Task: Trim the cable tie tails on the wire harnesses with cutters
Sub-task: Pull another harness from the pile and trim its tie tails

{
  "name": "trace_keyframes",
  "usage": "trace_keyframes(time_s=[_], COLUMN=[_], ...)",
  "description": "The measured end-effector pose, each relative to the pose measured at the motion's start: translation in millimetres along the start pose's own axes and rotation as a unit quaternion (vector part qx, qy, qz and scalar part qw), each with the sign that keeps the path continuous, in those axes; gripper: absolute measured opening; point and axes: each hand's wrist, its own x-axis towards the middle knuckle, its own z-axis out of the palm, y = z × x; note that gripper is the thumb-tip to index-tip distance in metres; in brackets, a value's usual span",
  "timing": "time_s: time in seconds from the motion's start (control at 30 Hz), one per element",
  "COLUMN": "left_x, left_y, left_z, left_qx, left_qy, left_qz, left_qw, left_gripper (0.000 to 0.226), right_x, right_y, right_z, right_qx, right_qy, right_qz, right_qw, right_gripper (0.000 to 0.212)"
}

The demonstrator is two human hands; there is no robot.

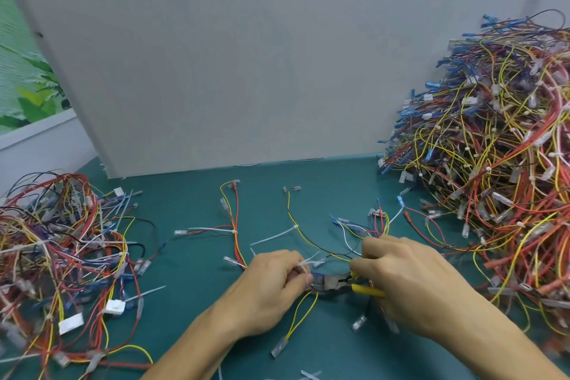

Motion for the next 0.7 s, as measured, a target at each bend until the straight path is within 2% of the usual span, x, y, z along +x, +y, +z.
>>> trace_keyframes(time_s=[0.1,0.23,0.47,0.7], left_x=[0.0,0.1,-1.0,-4.2], left_y=[0.4,1.0,-1.7,5.6], left_z=[0.5,0.4,3.0,-3.2], left_qx=[0.000,-0.003,-0.006,-0.063], left_qy=[0.001,0.003,0.022,0.020], left_qz=[-0.001,0.003,0.024,-0.009], left_qw=[1.000,1.000,0.999,0.998], left_gripper=[0.026,0.025,0.022,0.017], right_x=[0.8,0.8,1.8,5.3], right_y=[0.3,-2.1,-5.8,-10.8], right_z=[-3.4,-5.9,-11.8,-1.9], right_qx=[-0.008,-0.018,-0.023,-0.010], right_qy=[0.014,-0.043,-0.081,-0.067], right_qz=[-0.016,0.014,0.031,0.037], right_qw=[1.000,0.999,0.996,0.997], right_gripper=[0.021,0.021,0.018,0.018])
